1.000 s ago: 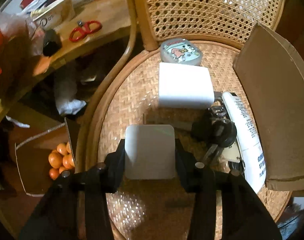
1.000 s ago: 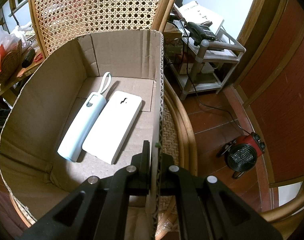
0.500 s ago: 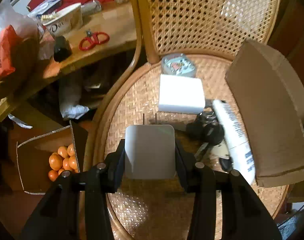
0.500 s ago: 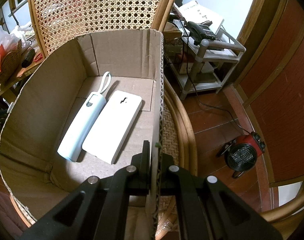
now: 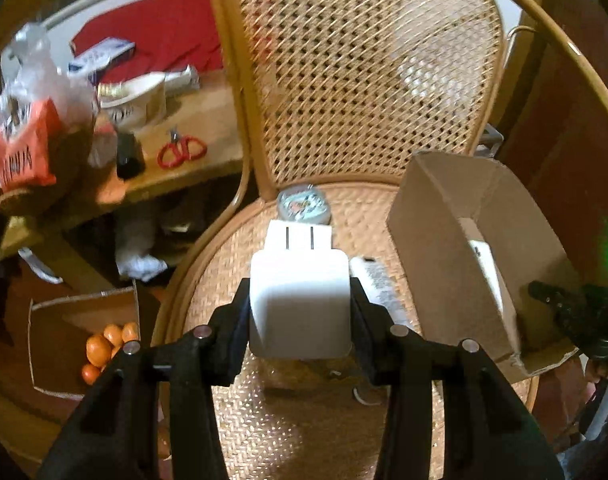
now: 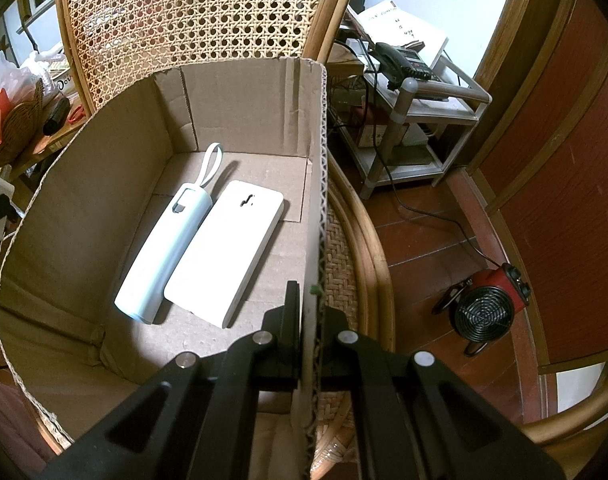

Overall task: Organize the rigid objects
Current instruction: 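Lift the plug charger with the left tool and carry it over the box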

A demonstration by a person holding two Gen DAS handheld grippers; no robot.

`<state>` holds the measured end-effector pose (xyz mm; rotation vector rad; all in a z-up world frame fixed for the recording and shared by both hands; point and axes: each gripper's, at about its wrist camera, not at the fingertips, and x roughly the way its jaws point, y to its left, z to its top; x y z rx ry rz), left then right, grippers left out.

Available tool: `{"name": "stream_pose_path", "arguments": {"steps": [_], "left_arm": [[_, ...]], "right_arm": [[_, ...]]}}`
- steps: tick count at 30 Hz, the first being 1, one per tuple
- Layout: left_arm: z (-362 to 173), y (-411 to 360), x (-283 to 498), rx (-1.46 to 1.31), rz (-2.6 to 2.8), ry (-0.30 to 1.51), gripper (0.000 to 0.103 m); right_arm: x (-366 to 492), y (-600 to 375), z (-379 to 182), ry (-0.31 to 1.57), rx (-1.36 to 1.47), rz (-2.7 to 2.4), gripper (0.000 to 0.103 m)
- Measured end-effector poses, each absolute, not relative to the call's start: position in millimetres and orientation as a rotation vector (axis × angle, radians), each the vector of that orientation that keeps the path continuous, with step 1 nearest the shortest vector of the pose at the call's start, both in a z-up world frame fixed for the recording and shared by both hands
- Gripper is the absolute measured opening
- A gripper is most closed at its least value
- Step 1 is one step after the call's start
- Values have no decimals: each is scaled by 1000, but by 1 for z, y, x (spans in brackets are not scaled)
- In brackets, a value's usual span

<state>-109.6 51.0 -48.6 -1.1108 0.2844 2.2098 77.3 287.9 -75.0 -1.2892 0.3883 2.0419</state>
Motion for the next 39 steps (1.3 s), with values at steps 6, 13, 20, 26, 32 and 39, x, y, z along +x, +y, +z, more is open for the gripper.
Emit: {"name": "stream_pose_path", "arguments": {"steps": [6, 13, 20, 26, 32, 39], "left_arm": [[-30, 61, -97, -991, 2280, 268, 43], [-6, 79, -72, -840, 2246, 184, 43], [-5, 113, -42, -808, 2137, 221, 43], [-13, 137, -19, -822, 2052, 292, 43], [-22, 148, -11, -864, 1980, 310, 43], [-30, 154, -7, -901, 1955, 352, 43]], "right_arm": [[80, 289, -76, 393, -1294, 2039, 6], [80, 289, -76, 393, -1295, 2039, 6], [81, 288, -77, 392, -1294, 2040, 6], [81, 288, -77, 394, -1295, 2039, 6], [80, 289, -77, 394, -1294, 2038, 6], [81, 289, -77, 394, -1294, 2039, 6]]}}
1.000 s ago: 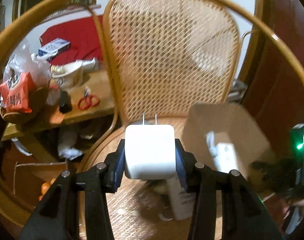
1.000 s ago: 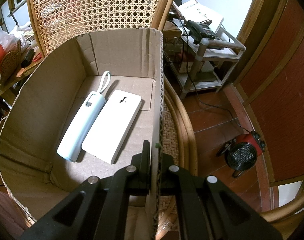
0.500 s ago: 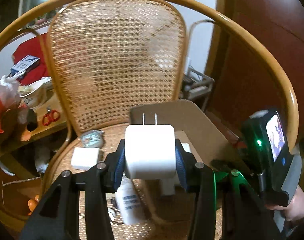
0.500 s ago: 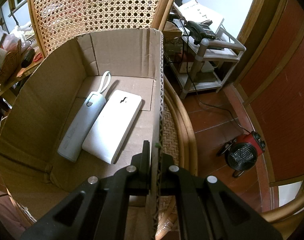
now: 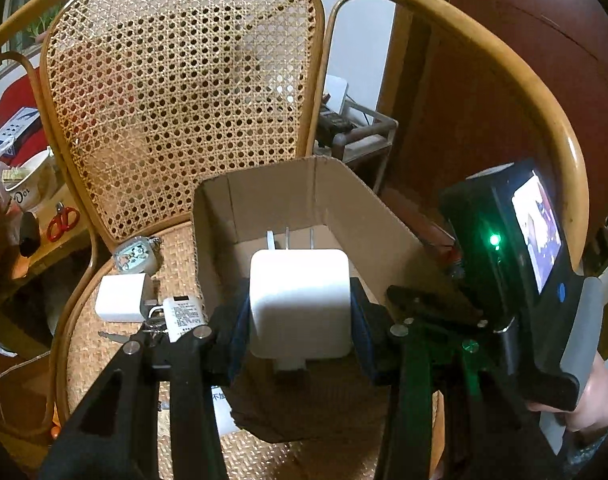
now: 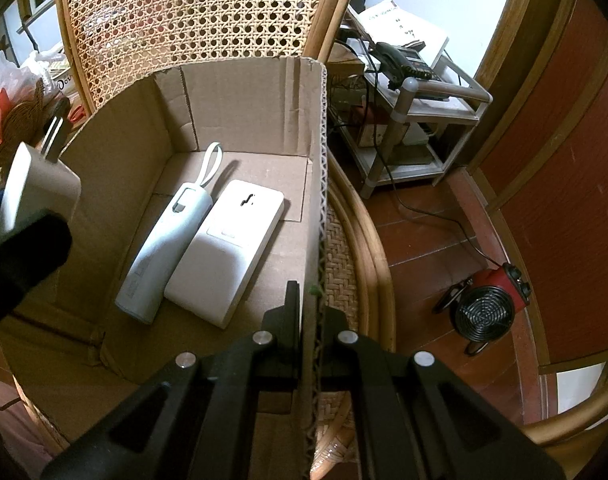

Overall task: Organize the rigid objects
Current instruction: 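Lift the plug charger with the left tool and carry it over the box, then lower the plug charger into the box and open the left tool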

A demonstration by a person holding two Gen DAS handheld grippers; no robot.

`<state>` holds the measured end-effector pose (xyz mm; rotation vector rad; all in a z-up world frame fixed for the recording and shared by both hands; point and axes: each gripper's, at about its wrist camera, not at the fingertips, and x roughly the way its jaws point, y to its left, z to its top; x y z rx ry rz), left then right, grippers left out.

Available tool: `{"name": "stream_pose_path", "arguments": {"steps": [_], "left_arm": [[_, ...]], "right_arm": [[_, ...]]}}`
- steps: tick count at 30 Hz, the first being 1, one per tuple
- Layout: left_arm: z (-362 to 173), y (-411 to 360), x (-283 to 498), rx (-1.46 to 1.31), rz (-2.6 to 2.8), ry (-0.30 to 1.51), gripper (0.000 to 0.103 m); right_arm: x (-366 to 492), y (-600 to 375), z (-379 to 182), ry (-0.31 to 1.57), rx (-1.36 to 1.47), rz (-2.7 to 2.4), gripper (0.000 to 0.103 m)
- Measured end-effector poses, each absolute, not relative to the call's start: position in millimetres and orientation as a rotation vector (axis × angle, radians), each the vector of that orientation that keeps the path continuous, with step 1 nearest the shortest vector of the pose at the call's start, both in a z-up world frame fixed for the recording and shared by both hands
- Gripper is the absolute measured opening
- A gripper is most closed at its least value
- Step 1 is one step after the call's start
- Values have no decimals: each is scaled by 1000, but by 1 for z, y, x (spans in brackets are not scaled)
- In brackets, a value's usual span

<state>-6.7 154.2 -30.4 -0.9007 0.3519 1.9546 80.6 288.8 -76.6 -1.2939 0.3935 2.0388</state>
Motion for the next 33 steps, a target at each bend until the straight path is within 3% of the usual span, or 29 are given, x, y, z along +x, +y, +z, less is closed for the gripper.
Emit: {"name": "stream_pose_path", "arguments": {"steps": [18, 26, 28, 33], "left_arm": [[-43, 158, -4, -931, 1927, 449, 45], [-22, 128, -9, -888, 1915, 333, 93], [-17, 118, -9, -850, 1961, 339, 100], [-12, 98, -17, -814, 2053, 411, 101]], "right_arm": [[81, 289, -77, 393, -1294, 2038, 6], [81, 288, -77, 394, -1294, 2037, 6], [81, 289, -77, 394, -1294, 2038, 6], [81, 288, -77, 394, -1294, 2038, 6]]}}
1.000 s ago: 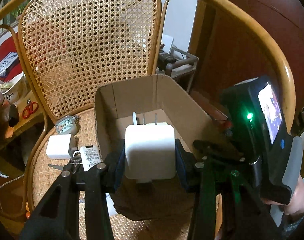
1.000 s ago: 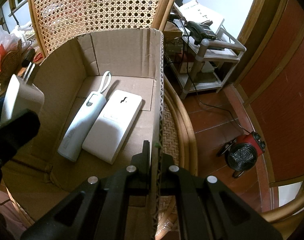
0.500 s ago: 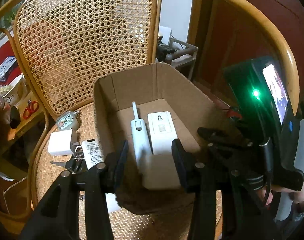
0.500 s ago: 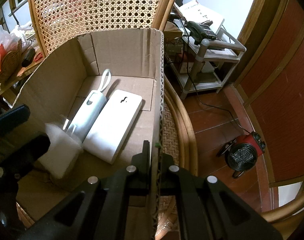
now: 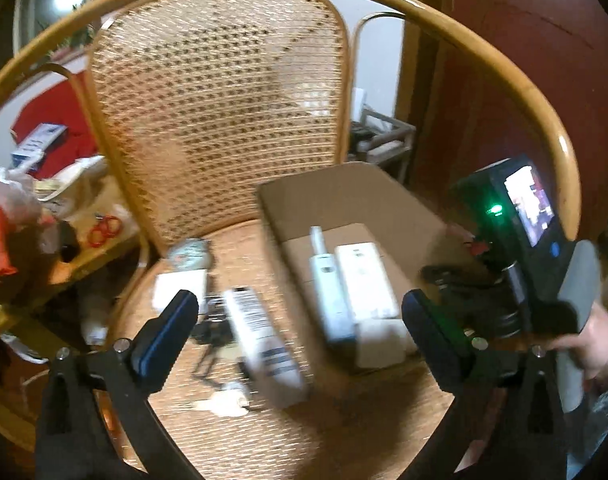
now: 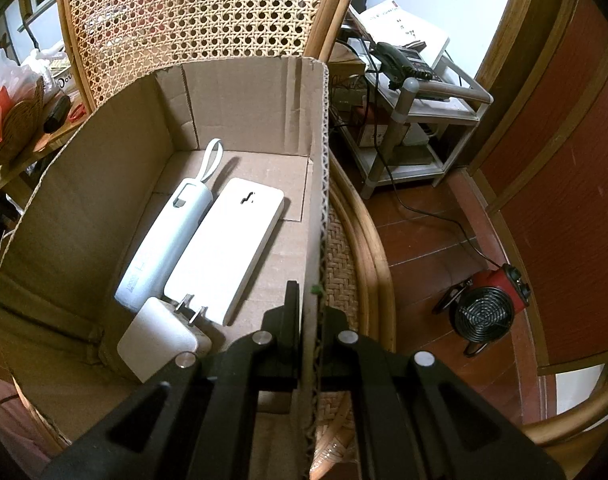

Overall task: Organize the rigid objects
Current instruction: 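Lower the plug charger into the box and open the left tool, then move the open left tool back over the pile toward the key ring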

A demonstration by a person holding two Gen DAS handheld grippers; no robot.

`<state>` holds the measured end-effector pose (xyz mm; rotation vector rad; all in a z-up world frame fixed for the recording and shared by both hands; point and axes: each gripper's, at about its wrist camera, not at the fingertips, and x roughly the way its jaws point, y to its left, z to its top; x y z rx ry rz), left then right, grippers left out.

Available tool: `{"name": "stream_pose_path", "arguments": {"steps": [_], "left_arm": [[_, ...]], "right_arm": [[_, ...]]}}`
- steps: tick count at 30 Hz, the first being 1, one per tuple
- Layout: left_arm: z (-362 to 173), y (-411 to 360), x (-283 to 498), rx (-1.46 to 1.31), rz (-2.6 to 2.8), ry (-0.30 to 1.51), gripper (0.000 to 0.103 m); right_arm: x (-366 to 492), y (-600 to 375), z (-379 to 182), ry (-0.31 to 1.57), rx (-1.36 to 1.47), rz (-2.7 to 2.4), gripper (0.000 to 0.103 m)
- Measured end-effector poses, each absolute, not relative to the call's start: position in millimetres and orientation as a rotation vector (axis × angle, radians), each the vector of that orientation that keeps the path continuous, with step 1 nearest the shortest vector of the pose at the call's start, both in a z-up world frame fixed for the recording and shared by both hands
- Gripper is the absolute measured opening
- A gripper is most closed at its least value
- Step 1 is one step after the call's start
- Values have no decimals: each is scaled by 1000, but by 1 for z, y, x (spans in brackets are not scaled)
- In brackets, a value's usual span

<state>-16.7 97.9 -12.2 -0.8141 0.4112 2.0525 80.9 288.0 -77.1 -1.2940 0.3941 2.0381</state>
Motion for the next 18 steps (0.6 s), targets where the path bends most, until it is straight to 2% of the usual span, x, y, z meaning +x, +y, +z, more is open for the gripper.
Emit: {"name": "stream_pose_path", "arguments": {"steps": [7, 14, 18], "left_arm": [[-19, 71, -40, -812, 2166, 502, 103], [-36, 51, -64, -957, 2165, 466, 103], [-46, 48, -68, -997, 2162, 504, 103]], "right_arm": [[81, 288, -77, 394, -1293, 2038, 6], [81, 288, -77, 395, -1293, 2037, 6], [80, 288, -77, 397, -1296, 2036, 6]]}}
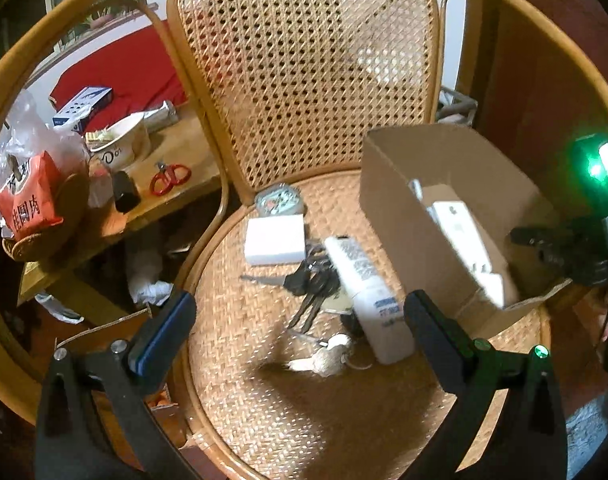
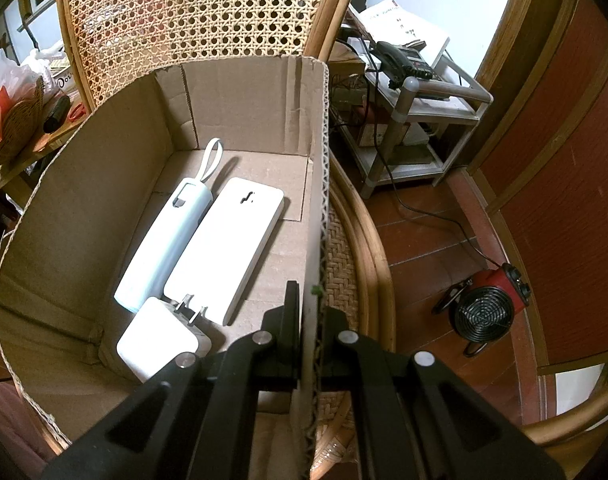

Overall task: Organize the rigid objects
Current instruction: 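Move the open left tool back over the pile toward the key ring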

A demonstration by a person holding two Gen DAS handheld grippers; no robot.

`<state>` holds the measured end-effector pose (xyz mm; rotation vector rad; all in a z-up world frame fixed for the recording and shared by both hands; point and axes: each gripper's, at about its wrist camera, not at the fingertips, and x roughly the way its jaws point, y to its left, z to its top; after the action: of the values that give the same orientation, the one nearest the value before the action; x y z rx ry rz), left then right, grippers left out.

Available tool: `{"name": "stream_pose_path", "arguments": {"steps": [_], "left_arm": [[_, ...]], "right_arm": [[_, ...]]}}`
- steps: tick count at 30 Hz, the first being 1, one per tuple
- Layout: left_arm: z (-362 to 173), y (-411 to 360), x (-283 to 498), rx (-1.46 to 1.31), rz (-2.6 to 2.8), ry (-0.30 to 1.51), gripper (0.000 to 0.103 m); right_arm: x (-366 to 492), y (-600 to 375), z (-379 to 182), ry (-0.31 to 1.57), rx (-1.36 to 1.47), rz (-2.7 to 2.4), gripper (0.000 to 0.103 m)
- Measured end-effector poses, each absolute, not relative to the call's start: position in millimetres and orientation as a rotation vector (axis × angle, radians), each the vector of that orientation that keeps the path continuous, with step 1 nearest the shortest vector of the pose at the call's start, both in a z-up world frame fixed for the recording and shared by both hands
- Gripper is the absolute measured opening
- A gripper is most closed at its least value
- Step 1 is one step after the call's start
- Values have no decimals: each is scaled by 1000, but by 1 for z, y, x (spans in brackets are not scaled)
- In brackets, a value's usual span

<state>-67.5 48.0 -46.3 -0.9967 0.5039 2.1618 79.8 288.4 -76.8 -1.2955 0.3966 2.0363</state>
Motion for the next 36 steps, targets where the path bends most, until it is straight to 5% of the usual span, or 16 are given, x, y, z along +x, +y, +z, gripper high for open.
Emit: {"name": "stream_pose_path", "arguments": {"steps": [36], "left_arm": [[-145, 69, -95, -1369, 1940, 584, 103]], "right_arm": [[79, 288, -77, 396, -1295, 2036, 6]]}}
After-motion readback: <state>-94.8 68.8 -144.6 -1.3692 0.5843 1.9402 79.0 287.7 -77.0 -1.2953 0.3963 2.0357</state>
